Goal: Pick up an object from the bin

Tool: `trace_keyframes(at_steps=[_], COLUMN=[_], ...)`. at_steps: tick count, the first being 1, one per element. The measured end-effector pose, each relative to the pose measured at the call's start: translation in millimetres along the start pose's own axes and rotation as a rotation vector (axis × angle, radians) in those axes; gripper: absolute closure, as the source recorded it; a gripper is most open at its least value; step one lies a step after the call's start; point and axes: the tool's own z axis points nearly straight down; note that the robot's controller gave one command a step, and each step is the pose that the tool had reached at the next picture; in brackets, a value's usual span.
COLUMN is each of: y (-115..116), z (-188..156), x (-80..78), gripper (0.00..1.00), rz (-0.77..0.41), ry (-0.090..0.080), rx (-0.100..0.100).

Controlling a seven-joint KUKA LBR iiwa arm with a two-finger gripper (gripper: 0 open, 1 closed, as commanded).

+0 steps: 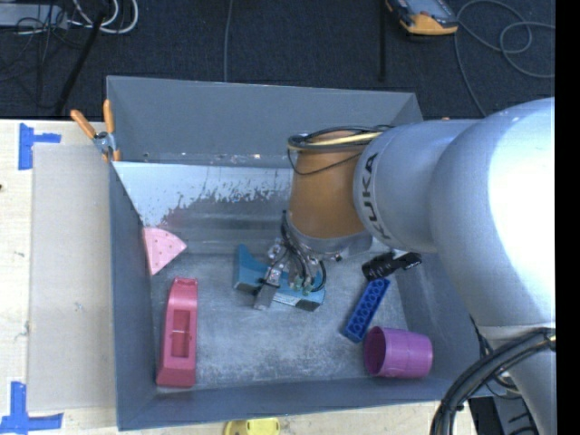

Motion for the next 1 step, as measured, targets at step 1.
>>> trace_keyframes(at_steps=[1], y=[-1.7], z=[-21.0], x=[2.2], gripper=[1.0], rz=[0.0], ry=[0.008], rx=[0.004])
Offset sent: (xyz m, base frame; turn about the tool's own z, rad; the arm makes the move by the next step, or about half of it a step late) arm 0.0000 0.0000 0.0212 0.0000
